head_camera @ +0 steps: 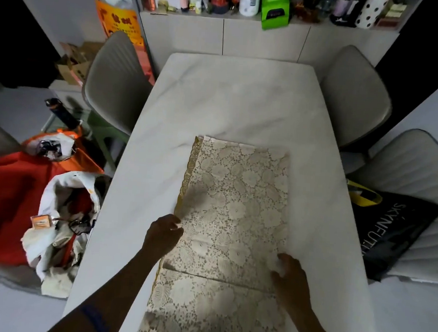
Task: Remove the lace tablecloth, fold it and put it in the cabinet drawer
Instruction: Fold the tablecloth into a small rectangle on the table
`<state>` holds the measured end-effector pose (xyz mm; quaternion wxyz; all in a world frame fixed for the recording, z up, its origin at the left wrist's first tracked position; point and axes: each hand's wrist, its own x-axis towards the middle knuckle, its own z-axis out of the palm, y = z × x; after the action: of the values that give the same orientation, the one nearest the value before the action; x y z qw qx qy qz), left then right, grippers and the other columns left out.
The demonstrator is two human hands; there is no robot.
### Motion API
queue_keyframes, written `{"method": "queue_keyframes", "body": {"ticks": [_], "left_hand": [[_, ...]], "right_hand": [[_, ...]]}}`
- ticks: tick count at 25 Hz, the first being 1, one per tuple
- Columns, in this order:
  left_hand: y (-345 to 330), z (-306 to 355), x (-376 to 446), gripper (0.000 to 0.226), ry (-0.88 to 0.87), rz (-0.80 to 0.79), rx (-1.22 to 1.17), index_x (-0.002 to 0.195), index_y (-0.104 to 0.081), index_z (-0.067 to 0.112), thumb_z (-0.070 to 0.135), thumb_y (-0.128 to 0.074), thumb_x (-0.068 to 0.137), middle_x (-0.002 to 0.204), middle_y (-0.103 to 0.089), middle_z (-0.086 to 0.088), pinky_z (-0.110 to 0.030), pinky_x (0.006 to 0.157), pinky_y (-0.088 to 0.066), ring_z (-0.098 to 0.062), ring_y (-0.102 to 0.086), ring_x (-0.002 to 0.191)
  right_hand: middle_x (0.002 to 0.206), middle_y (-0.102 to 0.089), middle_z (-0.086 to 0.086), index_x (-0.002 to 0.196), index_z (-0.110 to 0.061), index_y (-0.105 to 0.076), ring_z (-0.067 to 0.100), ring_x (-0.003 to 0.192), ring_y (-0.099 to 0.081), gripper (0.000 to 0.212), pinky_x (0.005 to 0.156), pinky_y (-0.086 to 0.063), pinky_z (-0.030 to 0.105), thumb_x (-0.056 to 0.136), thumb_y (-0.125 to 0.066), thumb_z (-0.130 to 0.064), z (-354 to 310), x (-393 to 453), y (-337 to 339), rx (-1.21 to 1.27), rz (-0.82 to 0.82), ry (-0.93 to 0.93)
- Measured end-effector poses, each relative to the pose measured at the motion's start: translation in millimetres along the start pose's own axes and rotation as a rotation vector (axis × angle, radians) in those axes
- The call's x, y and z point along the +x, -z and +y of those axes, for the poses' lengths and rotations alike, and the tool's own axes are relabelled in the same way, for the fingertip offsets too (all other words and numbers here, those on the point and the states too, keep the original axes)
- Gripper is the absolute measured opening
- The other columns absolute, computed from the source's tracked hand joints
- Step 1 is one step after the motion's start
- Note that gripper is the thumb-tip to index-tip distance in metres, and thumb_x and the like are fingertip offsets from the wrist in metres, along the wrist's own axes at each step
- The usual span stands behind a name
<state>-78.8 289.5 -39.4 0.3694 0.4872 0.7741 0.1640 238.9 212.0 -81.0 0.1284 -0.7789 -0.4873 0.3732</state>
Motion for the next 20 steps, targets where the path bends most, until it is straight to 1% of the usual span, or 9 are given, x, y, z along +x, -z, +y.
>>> {"method": "queue_keyframes", "body": {"ticks": [2, 4, 6, 8, 11, 14, 16, 18, 20], "left_hand": [[-10.9, 10.3, 44.0, 0.035, -0.034, -0.06, 0.2, 0.121, -0.059, 0.016, 0.02, -0.063, 0.087, 0.124, -0.063, -0.008, -0.031, 0.091, -0.048, -0.027, -0.06, 0.111], [-21.6, 12.4, 73.7, 0.048, 0.004, -0.098, 0.283, 0.132, -0.051, 0.014, 0.023, -0.061, 0.086, 0.131, -0.054, -0.013, -0.04, 0.098, -0.047, -0.034, -0.051, 0.122], [-30.2, 12.2, 85.7, 0.044, 0.004, -0.045, 0.287, 0.126, -0.052, 0.011, 0.026, -0.061, 0.086, 0.122, -0.053, -0.018, -0.044, 0.095, -0.048, -0.039, -0.051, 0.116], [-38.6, 9.9, 96.9, 0.04, -0.021, 0.034, 0.295, 0.119, -0.055, 0.01, 0.033, -0.062, 0.087, 0.117, -0.052, -0.017, -0.045, 0.094, -0.047, -0.038, -0.05, 0.113], [-42.3, 10.0, 112.0, 0.033, 0.069, 0.05, 0.206, 0.098, -0.065, 0.008, 0.039, -0.061, 0.086, 0.107, -0.059, -0.018, -0.047, 0.089, -0.052, -0.038, -0.057, 0.104], [-40.6, 7.5, 119.9, 0.023, 0.165, 0.068, -0.043, 0.082, -0.067, 0.009, 0.032, -0.062, 0.084, 0.099, -0.064, -0.021, -0.039, 0.072, -0.058, -0.038, -0.065, 0.089], [-38.6, 2.9, 117.2, 0.02, 0.176, 0.102, -0.153, 0.075, -0.065, 0.007, 0.026, -0.065, 0.081, 0.091, -0.065, -0.019, -0.029, 0.054, -0.05, -0.033, -0.067, 0.075], [-36.1, -1.9, 111.7, 0.018, 0.174, 0.127, -0.193, 0.072, -0.063, 0.004, 0.021, -0.066, 0.078, 0.074, -0.064, -0.014, -0.027, 0.051, -0.045, -0.029, -0.063, 0.063], [-34.8, -4.2, 109.4, 0.015, 0.176, 0.14, -0.203, 0.07, -0.063, 0.006, 0.019, -0.067, 0.075, 0.067, -0.066, -0.015, -0.031, 0.055, -0.051, -0.032, -0.064, 0.062]], "right_hand": [[0.151, -0.042, 0.003, 0.143, -0.024, -0.043, 0.026, 0.133, -0.041, 0.054, 0.109, -0.039, 0.04, 0.092, -0.059, -0.021, -6.4, 14.3, -8.2, -0.16, 0.037, 0.103], [0.159, -0.029, 0.0, 0.148, -0.027, -0.036, 0.027, 0.141, -0.029, 0.057, 0.111, -0.035, 0.041, 0.094, -0.054, -0.033, -9.4, 22.1, -19.8, -0.396, 0.021, 0.168], [0.161, -0.024, -0.003, 0.148, -0.03, -0.035, 0.028, 0.142, -0.024, 0.059, 0.109, -0.035, 0.044, 0.092, -0.053, -0.04, -11.8, 23.4, -29.3, -0.485, 0.036, 0.162], [0.16, -0.026, -0.003, 0.146, -0.03, -0.038, 0.029, 0.141, -0.025, 0.06, 0.109, -0.034, 0.047, 0.09, -0.058, -0.04, -13.8, 24.3, -35.0, -0.449, 0.061, 0.125], [0.157, -0.03, -0.003, 0.142, -0.03, -0.043, 0.029, 0.14, -0.026, 0.061, 0.109, -0.033, 0.049, 0.086, -0.062, -0.04, -13.2, 29.7, -35.8, -0.433, 0.063, 0.122], [0.159, -0.027, 0.001, 0.144, -0.03, -0.042, 0.03, 0.145, -0.021, 0.065, 0.112, -0.027, 0.051, 0.083, -0.063, -0.043, -13.9, 32.7, -36.2, -0.45, 0.074, 0.132], [0.163, -0.019, 0.002, 0.147, -0.032, -0.038, 0.032, 0.148, -0.015, 0.07, 0.114, -0.025, 0.052, 0.083, -0.061, -0.047, -13.3, 32.9, -38.7, -0.459, 0.061, 0.147], [0.165, -0.014, 0.002, 0.149, -0.034, -0.035, 0.032, 0.15, -0.012, 0.07, 0.114, -0.024, 0.052, 0.085, -0.059, -0.051, -13.4, 33.7, -40.6, -0.461, 0.041, 0.157], [0.165, -0.013, 0.001, 0.149, -0.035, -0.035, 0.031, 0.15, -0.01, 0.069, 0.115, -0.023, 0.051, 0.086, -0.057, -0.052, -14.6, 34.6, -41.1, -0.458, 0.032, 0.148]]}}
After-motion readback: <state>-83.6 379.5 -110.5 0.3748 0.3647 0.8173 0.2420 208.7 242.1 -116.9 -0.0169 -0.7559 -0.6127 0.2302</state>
